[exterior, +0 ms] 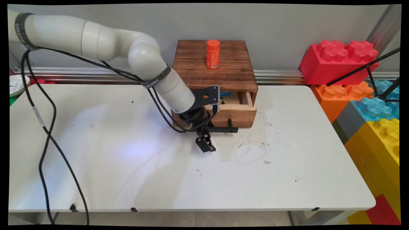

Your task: Open the drawer

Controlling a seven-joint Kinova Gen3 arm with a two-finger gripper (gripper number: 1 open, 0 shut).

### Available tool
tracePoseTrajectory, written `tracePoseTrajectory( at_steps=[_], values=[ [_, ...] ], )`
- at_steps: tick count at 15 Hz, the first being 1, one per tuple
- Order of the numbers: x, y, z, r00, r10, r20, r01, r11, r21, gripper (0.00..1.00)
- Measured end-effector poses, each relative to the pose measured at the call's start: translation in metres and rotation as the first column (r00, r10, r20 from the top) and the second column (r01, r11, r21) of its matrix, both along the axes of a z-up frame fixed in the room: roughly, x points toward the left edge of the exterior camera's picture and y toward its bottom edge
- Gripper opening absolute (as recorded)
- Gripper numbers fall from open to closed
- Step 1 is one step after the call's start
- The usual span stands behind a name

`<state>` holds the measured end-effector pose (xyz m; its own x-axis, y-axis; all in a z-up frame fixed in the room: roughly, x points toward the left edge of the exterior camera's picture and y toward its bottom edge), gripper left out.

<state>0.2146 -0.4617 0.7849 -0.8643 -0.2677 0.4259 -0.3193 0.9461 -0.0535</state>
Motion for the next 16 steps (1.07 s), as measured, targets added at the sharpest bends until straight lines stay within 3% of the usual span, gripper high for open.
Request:
tracePoseTrajectory(
  at_steps=[16],
  values=[
    [-0.008,0.069,0.010,1.000,0.007,-0.029,-0.005,0.999,0.048,1.00]
  ],
)
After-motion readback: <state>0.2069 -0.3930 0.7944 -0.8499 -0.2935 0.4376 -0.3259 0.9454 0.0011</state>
